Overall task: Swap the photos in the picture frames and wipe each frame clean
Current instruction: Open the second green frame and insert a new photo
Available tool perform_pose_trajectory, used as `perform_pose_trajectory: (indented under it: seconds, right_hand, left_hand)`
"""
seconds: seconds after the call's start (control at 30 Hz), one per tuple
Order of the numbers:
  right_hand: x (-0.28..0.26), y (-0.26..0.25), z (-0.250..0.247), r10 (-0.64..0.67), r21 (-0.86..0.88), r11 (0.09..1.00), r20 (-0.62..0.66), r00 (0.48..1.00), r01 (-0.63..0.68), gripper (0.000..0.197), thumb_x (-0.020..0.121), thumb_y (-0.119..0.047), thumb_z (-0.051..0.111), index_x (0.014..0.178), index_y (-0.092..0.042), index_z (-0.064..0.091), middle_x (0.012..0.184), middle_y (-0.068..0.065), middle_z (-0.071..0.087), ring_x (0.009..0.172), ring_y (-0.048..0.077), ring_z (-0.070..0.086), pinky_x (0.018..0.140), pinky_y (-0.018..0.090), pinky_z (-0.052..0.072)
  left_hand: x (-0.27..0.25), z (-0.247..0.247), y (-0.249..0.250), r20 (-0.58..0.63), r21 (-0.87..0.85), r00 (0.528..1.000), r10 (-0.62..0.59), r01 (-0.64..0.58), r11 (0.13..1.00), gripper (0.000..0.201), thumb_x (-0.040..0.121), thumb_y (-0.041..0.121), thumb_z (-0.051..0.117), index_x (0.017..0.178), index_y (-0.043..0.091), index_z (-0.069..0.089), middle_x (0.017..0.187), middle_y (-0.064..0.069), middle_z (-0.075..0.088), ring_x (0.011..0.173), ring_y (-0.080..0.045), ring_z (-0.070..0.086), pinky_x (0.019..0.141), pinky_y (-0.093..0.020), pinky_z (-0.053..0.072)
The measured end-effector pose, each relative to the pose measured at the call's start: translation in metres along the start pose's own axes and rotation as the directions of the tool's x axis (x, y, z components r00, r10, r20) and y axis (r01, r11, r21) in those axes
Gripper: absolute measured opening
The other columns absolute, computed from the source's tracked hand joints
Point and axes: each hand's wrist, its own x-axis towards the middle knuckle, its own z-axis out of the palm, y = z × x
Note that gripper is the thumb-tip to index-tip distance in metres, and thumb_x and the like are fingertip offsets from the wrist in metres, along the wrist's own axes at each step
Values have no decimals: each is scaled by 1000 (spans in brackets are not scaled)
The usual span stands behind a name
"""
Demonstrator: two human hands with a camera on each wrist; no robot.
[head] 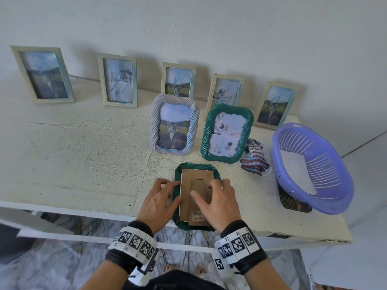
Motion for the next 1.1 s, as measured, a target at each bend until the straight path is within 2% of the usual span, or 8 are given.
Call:
perform_pose_trajectory:
  seconds: [0.1, 0.23, 0.4, 0.6, 0.8, 0.9, 1.0, 1.1]
  right_hand:
    - [-6, 23, -8, -98, 30, 995, 21, 995, 97, 27, 92, -46, 51, 102, -20, 51, 97, -3, 47, 88, 16, 49, 71, 28, 46]
    - [-25, 51, -10, -240, 55, 970, 59, 969, 237, 5, 91, -21, 56, 95, -18, 59, 96, -3, 51, 88, 16, 51, 73, 28, 47]
    - [-48, 62, -7, -340, 10, 940, 32, 940, 340, 15, 89, -29, 51, 87, -20, 63, 103, -7, 49, 83, 11, 48, 67, 24, 46]
    - [-57, 63, -7, -382, -95, 918, 56, 922, 386, 22, 88, -29, 45, 91, -23, 66, 108, 1, 55, 80, 16, 54, 58, 21, 45]
    - [-57, 67, -5, -397, -34, 916, 54, 916, 399, 22, 90, -29, 48, 95, -20, 67, 112, 2, 53, 84, 15, 54, 65, 23, 48]
    - [-57, 66, -3, -342, 17, 939, -21, 940, 342, 20, 88, -31, 58, 95, -14, 64, 104, -1, 53, 82, 11, 55, 71, 20, 48]
    - [-56, 62, -1, -305, 13, 952, -51, 951, 306, 18, 81, -25, 72, 87, -11, 63, 92, 0, 51, 74, 12, 53, 64, 20, 46]
    - [-55, 58, 2, -268, 2, 963, -42, 963, 268, 14, 82, -22, 70, 83, -12, 60, 88, -1, 48, 72, 13, 51, 62, 22, 43]
  left_hand:
    - [-2, 1, 3, 20, 76, 994, 111, -112, 991, 50, 88, 56, 44, 132, 32, 53, 135, -2, 39, 115, -22, 44, 91, -36, 46]
    - [-5, 4, 12, 142, 181, 970, 196, -221, 958, 52, 85, 70, 41, 131, 48, 50, 151, 0, 28, 136, -26, 25, 104, -45, 34]
    - [-9, 8, 12, 216, 205, 959, 184, -228, 952, 52, 81, 75, 41, 127, 52, 49, 152, 2, 26, 140, -24, 20, 109, -50, 30]
    - [-11, 10, 11, 190, 215, 962, 196, -236, 948, 50, 81, 74, 42, 124, 51, 52, 148, 0, 34, 137, -26, 28, 105, -50, 33]
    - [-10, 11, 10, 178, 225, 964, 197, -235, 945, 50, 80, 74, 42, 123, 51, 53, 147, 1, 35, 136, -26, 29, 104, -49, 34]
    - [-11, 12, 10, 173, 229, 965, 198, -235, 945, 49, 81, 72, 44, 123, 51, 53, 147, 1, 35, 136, -24, 29, 104, -48, 35]
    - [-10, 13, 8, 172, 233, 965, 200, -237, 943, 49, 81, 72, 44, 124, 51, 53, 148, 2, 34, 137, -23, 27, 105, -47, 34]
    - [-10, 13, 8, 175, 242, 965, 196, -235, 941, 50, 80, 73, 43, 124, 51, 53, 149, 3, 33, 137, -22, 26, 106, -46, 33]
